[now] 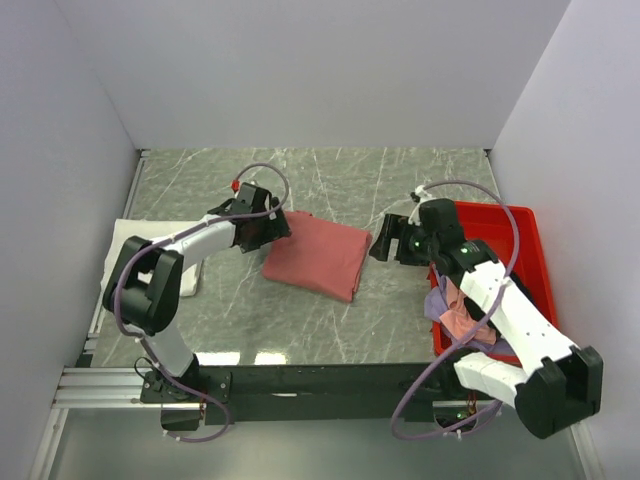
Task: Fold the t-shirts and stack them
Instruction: Neatly place the folded tshirt to the corner
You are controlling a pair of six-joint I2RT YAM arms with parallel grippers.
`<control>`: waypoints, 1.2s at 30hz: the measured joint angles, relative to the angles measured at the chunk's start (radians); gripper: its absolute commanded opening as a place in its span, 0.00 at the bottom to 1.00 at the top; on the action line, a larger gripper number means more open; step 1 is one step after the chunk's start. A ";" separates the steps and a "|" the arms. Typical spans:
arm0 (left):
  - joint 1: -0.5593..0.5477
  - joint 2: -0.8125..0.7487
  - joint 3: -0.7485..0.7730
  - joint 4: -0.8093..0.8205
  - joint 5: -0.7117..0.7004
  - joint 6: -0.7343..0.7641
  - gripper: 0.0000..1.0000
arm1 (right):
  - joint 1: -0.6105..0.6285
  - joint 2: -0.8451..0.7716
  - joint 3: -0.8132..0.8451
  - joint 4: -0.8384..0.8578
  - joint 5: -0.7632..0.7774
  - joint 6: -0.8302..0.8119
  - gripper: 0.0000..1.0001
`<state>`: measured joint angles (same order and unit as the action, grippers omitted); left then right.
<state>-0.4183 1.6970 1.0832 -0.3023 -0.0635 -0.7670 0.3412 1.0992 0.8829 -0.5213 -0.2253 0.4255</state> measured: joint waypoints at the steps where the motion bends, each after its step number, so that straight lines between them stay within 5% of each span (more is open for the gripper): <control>1: 0.000 0.013 0.007 0.001 0.008 0.005 0.99 | -0.002 -0.016 0.000 -0.010 0.020 0.000 0.94; 7: -0.013 0.076 0.030 0.006 0.058 0.041 0.98 | -0.010 -0.076 0.001 -0.063 0.138 -0.002 0.95; 10: -0.031 0.106 0.035 0.005 0.065 0.050 0.86 | -0.016 -0.080 0.001 -0.078 0.162 -0.002 0.95; 18: -0.092 0.167 0.110 -0.035 0.002 0.072 0.74 | -0.022 -0.084 0.001 -0.085 0.167 -0.021 0.95; 27: -0.158 0.244 0.206 -0.091 -0.099 0.074 0.37 | -0.037 -0.084 0.000 -0.084 0.137 -0.042 0.95; 30: -0.189 0.274 0.259 -0.135 -0.158 0.075 0.17 | -0.042 -0.089 -0.002 -0.079 0.125 -0.045 0.95; 31: -0.199 0.283 0.277 -0.148 -0.182 0.077 0.03 | -0.043 -0.091 -0.003 -0.075 0.119 -0.047 0.95; 36: -0.230 0.302 0.311 -0.187 -0.279 0.074 0.01 | -0.047 -0.106 -0.008 -0.064 0.098 -0.050 0.95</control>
<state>-0.6479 1.9991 1.3941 -0.4889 -0.3424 -0.6926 0.2939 0.9932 0.8745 -0.5854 -0.1268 0.3759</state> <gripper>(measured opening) 0.226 0.951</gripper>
